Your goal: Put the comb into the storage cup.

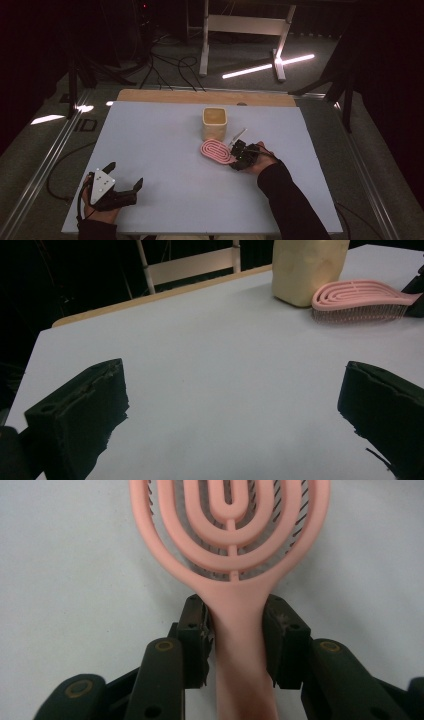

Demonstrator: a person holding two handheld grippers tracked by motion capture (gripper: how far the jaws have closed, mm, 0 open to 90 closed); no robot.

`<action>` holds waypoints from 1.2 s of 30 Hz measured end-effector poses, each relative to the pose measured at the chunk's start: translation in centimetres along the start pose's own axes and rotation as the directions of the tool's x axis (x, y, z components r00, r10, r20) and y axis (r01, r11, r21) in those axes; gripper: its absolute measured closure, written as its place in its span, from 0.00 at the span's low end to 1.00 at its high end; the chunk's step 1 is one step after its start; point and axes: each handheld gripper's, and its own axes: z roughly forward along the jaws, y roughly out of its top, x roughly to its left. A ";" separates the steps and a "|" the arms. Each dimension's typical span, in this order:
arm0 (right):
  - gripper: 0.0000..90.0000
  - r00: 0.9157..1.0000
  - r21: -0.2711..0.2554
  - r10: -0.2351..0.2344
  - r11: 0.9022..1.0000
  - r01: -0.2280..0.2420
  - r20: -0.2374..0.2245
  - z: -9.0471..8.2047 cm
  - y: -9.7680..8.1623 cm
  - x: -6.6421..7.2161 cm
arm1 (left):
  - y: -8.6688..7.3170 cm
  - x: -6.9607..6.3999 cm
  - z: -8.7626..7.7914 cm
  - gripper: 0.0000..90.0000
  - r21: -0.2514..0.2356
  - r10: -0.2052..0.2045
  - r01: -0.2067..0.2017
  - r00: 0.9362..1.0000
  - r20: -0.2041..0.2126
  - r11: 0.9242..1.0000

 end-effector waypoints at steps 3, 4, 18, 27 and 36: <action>0.73 1.000 0.001 0.001 1.000 -0.001 0.003 0.0 0.0 0.1 | 0.0 0.0 0.0 0.00 -0.001 0.000 0.000 1.000 0.000 1.000; 0.74 1.000 0.003 -0.005 1.000 0.005 0.002 0.0 0.0 0.1 | 0.0 0.0 0.0 0.00 -0.002 -0.001 0.001 1.000 0.000 1.000; 0.77 0.999 0.039 -0.030 0.999 0.030 0.021 -0.3 0.1 0.8 | 0.0 0.1 0.0 0.00 -0.004 -0.003 0.003 1.000 -0.001 1.000; 0.78 1.000 -0.023 0.027 0.999 -0.027 0.015 -0.8 -1.0 1.1 | 0.0 0.0 0.1 0.00 0.003 0.002 -0.002 1.000 -0.001 1.000; 0.78 0.997 -0.111 0.074 0.991 -0.073 0.007 -1.8 -1.9 1.2 | 0.0 0.0 0.1 0.00 0.004 0.002 -0.002 1.000 0.001 1.000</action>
